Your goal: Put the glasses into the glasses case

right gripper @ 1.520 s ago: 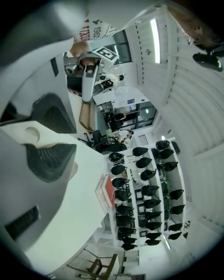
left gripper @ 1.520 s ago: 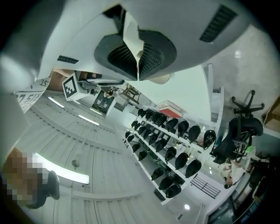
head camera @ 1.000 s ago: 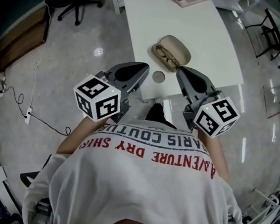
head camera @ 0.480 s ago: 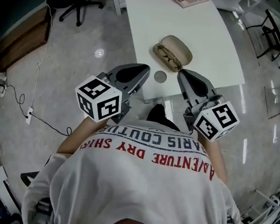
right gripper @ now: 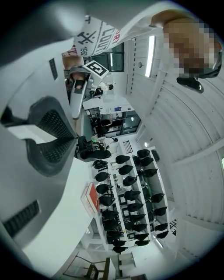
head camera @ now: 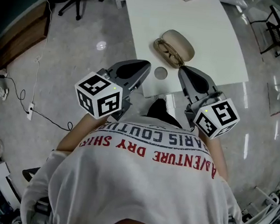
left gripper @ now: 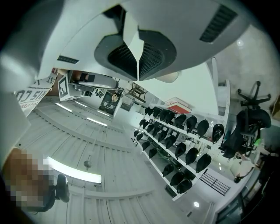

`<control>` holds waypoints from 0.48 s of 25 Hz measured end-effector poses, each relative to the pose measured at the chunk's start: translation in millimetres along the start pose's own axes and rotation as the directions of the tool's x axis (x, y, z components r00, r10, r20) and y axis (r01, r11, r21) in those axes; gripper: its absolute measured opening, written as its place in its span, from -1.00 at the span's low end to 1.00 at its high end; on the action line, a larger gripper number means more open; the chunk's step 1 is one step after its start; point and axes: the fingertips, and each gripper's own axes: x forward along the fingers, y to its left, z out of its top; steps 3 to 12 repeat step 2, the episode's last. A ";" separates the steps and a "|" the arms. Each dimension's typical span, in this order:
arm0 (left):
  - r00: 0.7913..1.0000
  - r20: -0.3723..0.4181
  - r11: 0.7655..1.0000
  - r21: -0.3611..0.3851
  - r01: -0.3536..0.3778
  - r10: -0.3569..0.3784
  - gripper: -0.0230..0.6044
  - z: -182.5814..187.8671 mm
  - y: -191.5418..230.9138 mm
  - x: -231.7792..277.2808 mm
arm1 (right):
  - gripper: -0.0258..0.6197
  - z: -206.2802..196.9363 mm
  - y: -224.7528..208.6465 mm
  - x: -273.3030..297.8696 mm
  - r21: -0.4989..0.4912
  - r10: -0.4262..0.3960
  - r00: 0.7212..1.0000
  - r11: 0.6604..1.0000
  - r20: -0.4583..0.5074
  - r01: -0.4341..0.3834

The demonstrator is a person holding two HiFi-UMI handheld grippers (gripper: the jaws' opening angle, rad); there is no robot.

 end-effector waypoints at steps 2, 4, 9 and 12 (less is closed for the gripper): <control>1.000 -0.003 1.000 -0.001 0.000 0.000 -0.82 1.5 1.6 7.0 | -0.85 -0.1 -7.7 1.3 -0.002 -0.003 1.000 1.000 -0.005 0.003; 1.000 -0.003 1.000 -0.001 0.000 0.000 -0.82 1.5 1.6 7.0 | -0.85 -0.1 -7.7 1.3 -0.002 -0.003 1.000 1.000 -0.005 0.003; 1.000 -0.003 1.000 -0.001 0.000 0.000 -0.82 1.5 1.6 7.0 | -0.85 -0.1 -7.7 1.3 -0.002 -0.003 1.000 1.000 -0.005 0.003; 1.000 -0.003 1.000 -0.001 0.000 0.000 -0.82 1.5 1.6 7.0 | -0.85 -0.1 -7.7 1.3 -0.002 -0.003 1.000 1.000 -0.005 0.003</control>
